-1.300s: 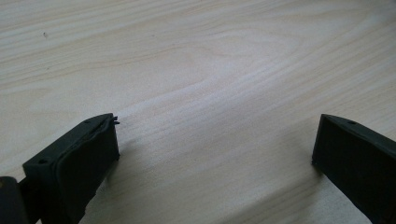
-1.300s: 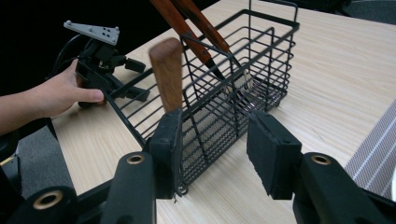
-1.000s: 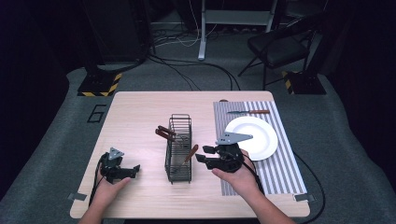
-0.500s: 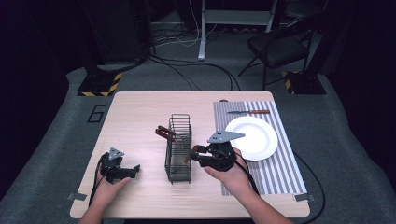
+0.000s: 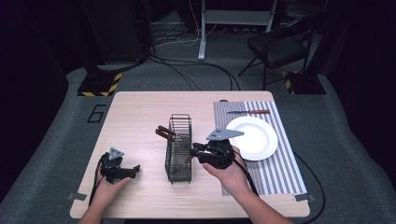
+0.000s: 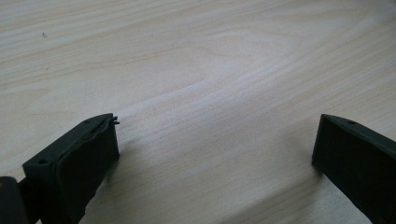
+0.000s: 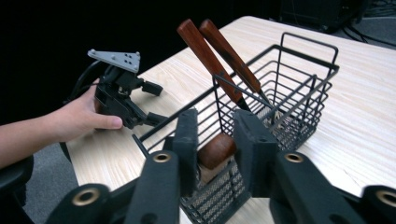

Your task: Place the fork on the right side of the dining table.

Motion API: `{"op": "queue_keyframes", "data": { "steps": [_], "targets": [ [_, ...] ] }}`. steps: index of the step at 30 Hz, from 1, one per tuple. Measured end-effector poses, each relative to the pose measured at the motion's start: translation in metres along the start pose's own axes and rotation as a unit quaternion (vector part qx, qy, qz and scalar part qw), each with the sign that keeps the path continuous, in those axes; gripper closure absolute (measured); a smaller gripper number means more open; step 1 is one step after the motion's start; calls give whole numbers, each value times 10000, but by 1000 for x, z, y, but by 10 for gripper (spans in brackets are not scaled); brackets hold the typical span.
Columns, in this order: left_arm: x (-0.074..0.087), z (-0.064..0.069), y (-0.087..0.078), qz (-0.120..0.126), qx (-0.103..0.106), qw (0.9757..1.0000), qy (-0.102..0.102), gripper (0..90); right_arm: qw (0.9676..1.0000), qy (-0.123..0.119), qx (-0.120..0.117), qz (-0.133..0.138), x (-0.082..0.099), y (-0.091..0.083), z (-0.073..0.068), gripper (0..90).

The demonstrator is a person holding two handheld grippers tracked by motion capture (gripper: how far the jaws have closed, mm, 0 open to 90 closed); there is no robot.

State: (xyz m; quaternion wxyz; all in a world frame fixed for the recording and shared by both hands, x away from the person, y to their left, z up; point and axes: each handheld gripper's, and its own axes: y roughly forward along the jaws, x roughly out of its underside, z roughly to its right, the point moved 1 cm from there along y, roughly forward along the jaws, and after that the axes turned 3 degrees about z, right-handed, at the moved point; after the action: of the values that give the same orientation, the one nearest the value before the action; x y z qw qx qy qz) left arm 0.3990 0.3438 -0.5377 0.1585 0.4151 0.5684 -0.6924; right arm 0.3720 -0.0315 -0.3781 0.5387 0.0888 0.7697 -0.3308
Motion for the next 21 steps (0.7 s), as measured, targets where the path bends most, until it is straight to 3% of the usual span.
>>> {"op": "queue_keyframes", "data": {
  "steps": [1, 6, 9, 17, 21],
  "targets": [
    [0, 0, 0, 5, 1, 10000, 2, 2, 10000, 42, 5, -14, 2, 0, 1, 651],
    [0, 0, 0, 1, 1, 10000, 13, 2, 9999, 115, 42, 4, 6, -1, 1, 651],
    [0, 0, 0, 1, 5, 10000, 16, 2, 9997, 227, 2, 99, 10, -2, 0, 689],
    [0, 0, 0, 2, 5, 10000, 14, 2, 9996, 254, 11, 154, 6, 4, 2, 738],
    [0, 0, 0, 1, 7, 10000, 19, 2, 9999, 140, 3, 95, -1, 8, 1, 741]
  ]
}}
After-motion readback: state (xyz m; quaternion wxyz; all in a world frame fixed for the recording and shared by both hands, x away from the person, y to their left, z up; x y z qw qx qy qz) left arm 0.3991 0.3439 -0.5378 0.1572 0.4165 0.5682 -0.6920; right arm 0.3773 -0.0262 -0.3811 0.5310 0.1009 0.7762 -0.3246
